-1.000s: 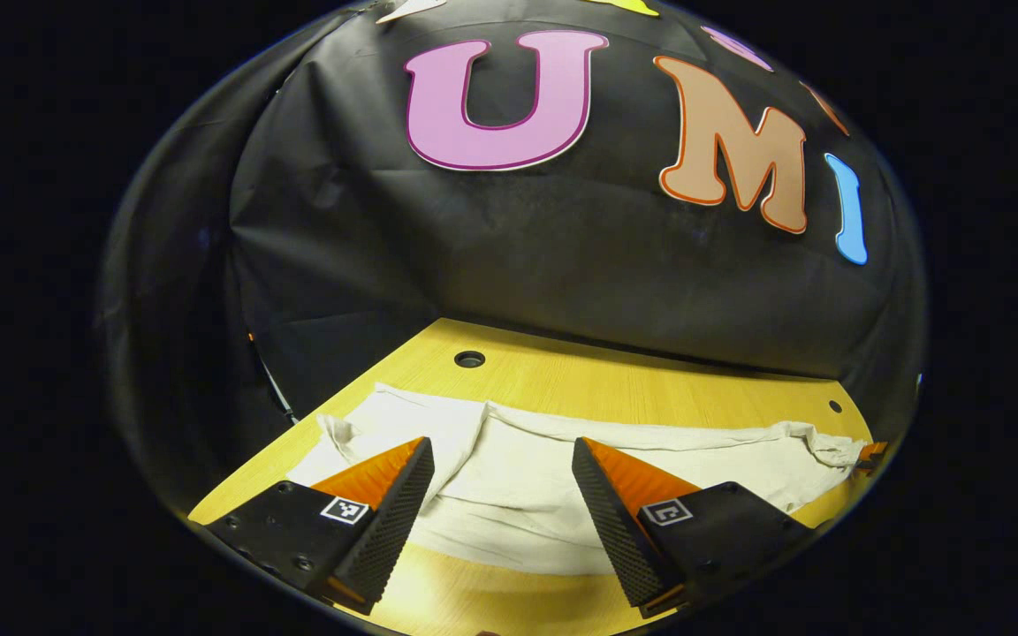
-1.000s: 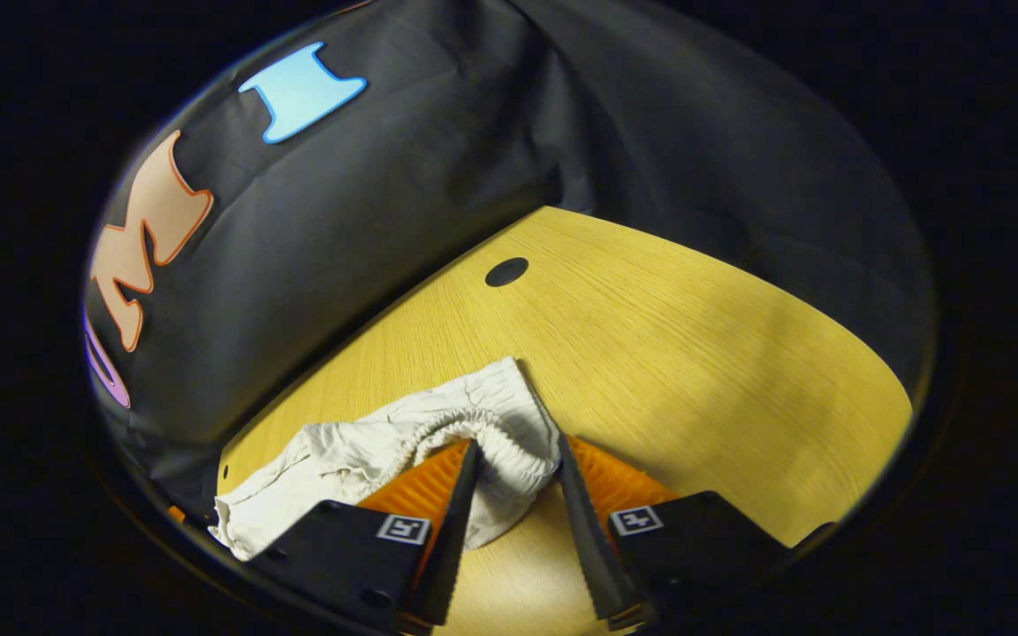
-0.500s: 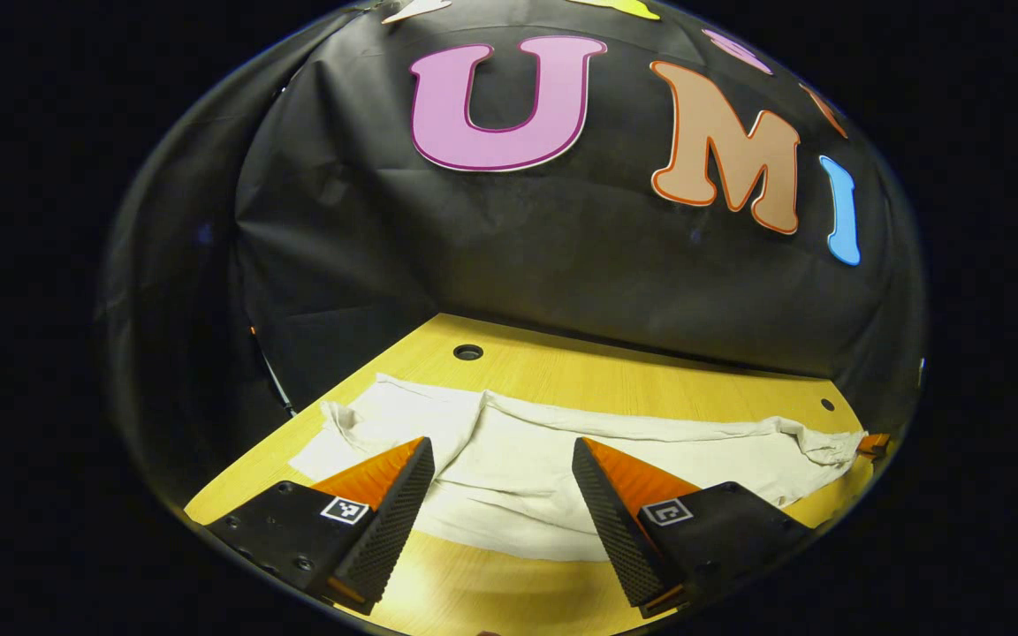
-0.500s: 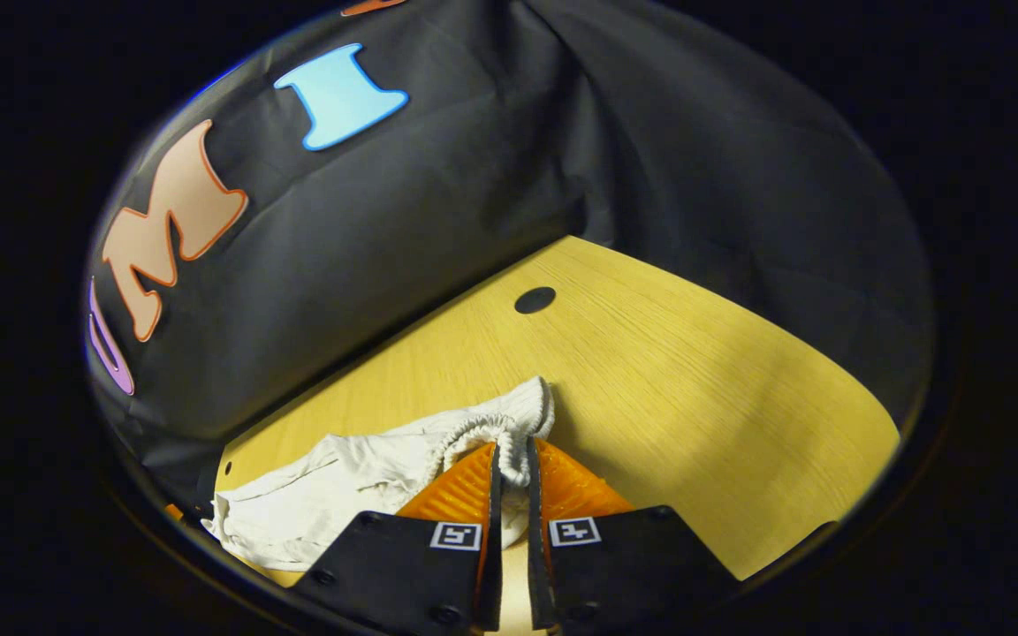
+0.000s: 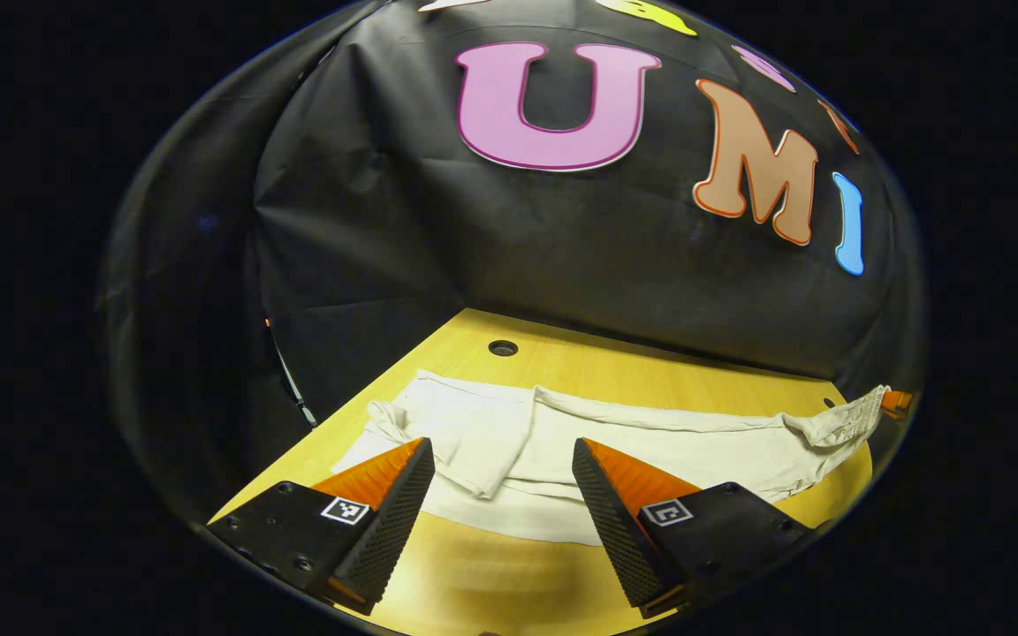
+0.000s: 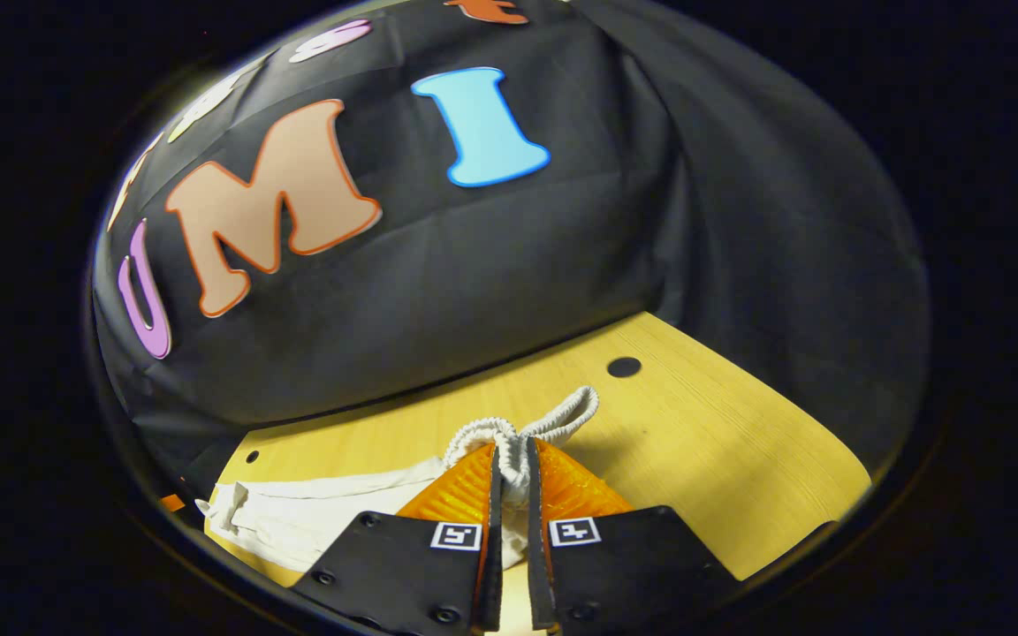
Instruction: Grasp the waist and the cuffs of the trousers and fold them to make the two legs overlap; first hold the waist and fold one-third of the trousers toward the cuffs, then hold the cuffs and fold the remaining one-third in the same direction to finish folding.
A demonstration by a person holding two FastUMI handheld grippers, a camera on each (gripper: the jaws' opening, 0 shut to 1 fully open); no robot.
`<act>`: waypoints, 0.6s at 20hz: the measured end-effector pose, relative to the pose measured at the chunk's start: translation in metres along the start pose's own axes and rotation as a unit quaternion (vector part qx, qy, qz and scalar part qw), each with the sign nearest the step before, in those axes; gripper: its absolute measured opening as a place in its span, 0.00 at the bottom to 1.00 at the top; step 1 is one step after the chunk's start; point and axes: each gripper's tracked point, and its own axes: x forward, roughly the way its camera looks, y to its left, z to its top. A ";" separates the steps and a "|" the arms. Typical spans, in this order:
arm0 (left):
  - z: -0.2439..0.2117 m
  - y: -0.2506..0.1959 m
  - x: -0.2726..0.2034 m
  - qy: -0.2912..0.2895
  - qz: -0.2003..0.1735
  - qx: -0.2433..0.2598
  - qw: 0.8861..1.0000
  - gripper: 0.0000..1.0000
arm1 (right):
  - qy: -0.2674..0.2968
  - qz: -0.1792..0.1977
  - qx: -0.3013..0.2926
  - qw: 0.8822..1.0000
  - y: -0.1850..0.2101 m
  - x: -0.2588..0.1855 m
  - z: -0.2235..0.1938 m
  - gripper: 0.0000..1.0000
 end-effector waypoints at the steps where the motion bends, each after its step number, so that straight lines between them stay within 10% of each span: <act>1: 0.000 0.001 0.000 0.002 -0.002 -0.003 1.000 0.95 | -0.006 0.007 -0.009 1.000 0.021 -0.004 0.004 0.13; 12: -0.012 0.017 -0.007 0.034 0.006 0.007 0.999 0.96 | -0.002 0.132 -0.092 0.987 0.263 -0.034 -0.060 0.14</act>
